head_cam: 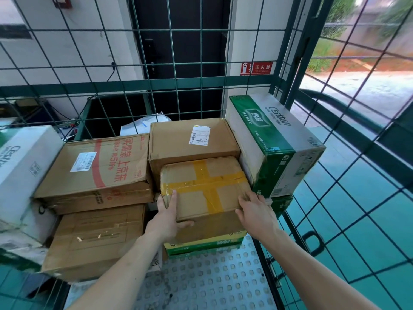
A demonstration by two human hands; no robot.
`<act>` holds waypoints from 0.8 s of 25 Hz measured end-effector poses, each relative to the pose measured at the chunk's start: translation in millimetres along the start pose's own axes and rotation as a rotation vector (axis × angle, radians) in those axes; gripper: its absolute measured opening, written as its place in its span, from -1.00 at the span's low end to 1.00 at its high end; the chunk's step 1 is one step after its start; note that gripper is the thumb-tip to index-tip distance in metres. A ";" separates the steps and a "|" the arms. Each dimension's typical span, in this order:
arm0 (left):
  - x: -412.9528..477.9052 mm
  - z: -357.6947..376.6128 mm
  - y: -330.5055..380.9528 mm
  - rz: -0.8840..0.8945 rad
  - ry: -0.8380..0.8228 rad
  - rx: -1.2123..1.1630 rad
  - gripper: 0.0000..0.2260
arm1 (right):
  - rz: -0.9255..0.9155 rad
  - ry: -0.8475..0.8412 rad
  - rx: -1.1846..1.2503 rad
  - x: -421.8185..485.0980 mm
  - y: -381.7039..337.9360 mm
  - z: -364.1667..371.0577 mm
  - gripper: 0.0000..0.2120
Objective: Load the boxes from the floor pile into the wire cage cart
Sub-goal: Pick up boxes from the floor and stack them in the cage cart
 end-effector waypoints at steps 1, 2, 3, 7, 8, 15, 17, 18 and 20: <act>1.0 -1.0 0.1 0.006 0.006 0.016 0.04 | 0.001 0.004 0.005 0.1 0.7 0.3 -0.55; 2.2 -2.8 0.2 0.003 0.004 0.016 0.06 | 0.001 0.010 0.009 0.3 1.3 -0.5 -0.56; 3.2 -4.9 -0.3 -0.008 -0.004 -0.004 0.08 | 0.004 0.008 0.007 0.5 1.6 -1.8 -0.57; -23.5 -11.5 4.7 -0.064 0.020 -0.189 0.12 | -0.015 -0.042 -0.006 2.9 -0.3 0.2 -0.52; -39.9 -12.9 5.8 -0.066 0.085 -0.279 0.07 | -0.006 -0.057 0.023 -1.4 0.8 5.1 -0.44; -190.7 -36.1 -77.8 -0.248 0.373 -0.699 -0.50 | 0.218 0.058 0.692 -136.3 -89.0 37.5 -0.51; -236.9 -43.3 -119.5 -0.322 0.393 -0.813 -0.64 | 0.261 -0.128 0.853 -188.5 -146.4 55.7 -0.69; -258.3 -44.8 -139.8 -0.358 0.415 -0.854 -0.70 | 0.269 -0.215 0.891 -210.7 -170.6 64.9 -0.77; -311.5 -50.2 -185.7 -0.431 0.494 -0.915 -0.84 | 0.226 -0.338 0.941 -253.8 -219.5 75.2 -0.83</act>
Point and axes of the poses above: each hand's wrist, its own x-axis towards the middle knuckle, its own z-axis out of the palm, y = z × x, the point moved 8 cm from there along x, towards the middle knuckle, and after that the axes turned 12 degrees about y, right-handed, at the moved point
